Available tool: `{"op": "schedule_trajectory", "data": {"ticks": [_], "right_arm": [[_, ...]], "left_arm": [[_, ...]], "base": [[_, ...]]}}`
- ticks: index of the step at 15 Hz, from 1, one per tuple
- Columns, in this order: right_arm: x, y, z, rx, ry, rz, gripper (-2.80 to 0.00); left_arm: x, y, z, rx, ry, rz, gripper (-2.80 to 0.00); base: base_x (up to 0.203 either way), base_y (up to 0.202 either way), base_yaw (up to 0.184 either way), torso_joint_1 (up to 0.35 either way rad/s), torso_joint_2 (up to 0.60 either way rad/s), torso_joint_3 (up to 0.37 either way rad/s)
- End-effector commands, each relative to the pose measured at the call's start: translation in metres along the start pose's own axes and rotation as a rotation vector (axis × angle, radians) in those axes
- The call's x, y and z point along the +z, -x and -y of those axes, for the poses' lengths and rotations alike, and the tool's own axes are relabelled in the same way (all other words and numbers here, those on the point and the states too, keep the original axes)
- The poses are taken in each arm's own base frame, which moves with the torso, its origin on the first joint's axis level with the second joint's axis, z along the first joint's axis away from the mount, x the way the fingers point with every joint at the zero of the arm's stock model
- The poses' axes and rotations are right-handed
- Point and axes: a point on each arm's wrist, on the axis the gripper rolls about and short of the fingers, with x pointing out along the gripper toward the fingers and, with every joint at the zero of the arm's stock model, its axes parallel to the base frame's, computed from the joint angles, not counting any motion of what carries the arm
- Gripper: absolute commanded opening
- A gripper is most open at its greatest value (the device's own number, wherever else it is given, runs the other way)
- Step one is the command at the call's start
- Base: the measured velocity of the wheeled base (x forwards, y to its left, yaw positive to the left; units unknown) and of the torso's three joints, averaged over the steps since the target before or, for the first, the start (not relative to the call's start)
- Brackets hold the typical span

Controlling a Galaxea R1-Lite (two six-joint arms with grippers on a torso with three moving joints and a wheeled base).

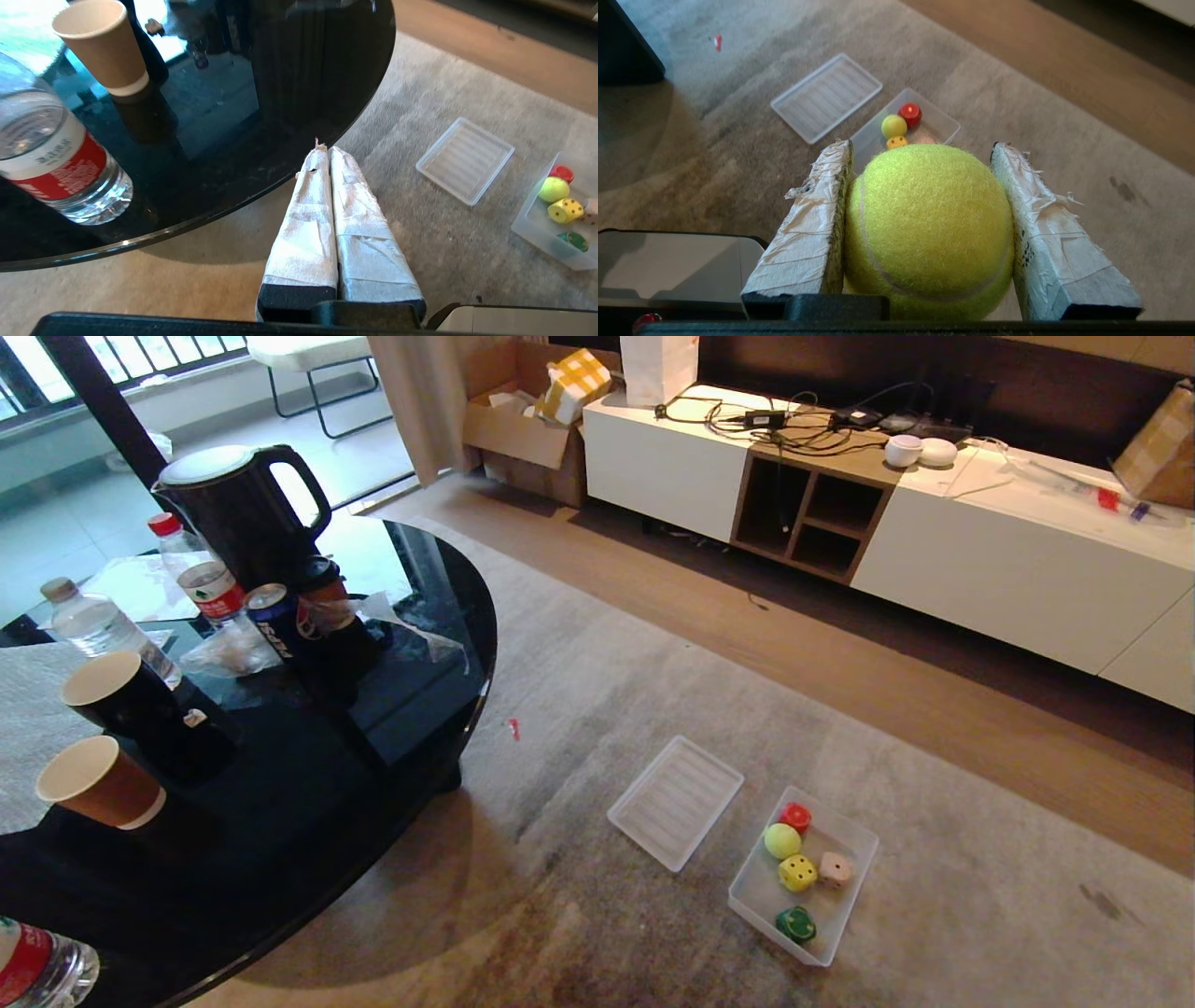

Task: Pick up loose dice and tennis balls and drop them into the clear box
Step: Put the ball in the box

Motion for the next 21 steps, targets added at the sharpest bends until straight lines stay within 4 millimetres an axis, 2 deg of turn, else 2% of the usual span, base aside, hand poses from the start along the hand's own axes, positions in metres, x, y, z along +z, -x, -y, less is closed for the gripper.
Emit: {"op": "schedule_trajectory", "data": {"ticks": [1,21], "right_arm": [[-0.0001,-0.0001,0.0,0.0,0.001,-0.003,-2.8],[-0.0001,-0.0001,0.0,0.0,0.001,-0.003,-2.8]], "left_arm": [[0.0,-0.0001,0.0,0.0,0.0,-0.001,-2.8],[-0.0001,0.0,0.0,0.0,0.0,0.0,-2.8]], "base": [[0.0,0.0,0.0,0.0,0.0,-0.184],[0.0,0.0,0.0,0.002,0.0,-0.199]]}}
